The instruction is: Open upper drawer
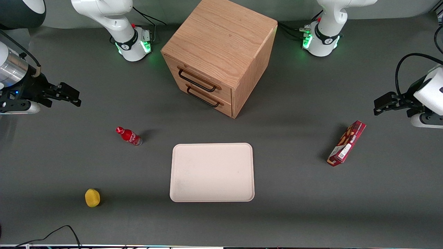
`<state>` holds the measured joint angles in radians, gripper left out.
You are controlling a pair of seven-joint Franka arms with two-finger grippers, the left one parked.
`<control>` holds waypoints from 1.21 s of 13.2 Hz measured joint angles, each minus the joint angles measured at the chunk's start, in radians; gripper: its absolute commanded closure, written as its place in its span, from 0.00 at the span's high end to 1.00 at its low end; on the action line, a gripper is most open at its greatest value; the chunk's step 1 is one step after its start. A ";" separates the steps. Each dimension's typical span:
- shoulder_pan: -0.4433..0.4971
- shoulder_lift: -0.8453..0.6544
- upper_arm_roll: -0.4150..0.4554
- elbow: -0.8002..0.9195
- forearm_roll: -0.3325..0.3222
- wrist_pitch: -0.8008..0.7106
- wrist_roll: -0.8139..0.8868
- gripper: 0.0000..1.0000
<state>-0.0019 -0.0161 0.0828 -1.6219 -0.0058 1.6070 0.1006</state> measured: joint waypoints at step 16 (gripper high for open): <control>0.019 0.009 0.232 0.044 0.113 -0.037 0.000 1.00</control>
<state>0.0167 -0.0074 0.3143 -1.5781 0.1076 1.5698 0.1009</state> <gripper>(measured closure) 0.000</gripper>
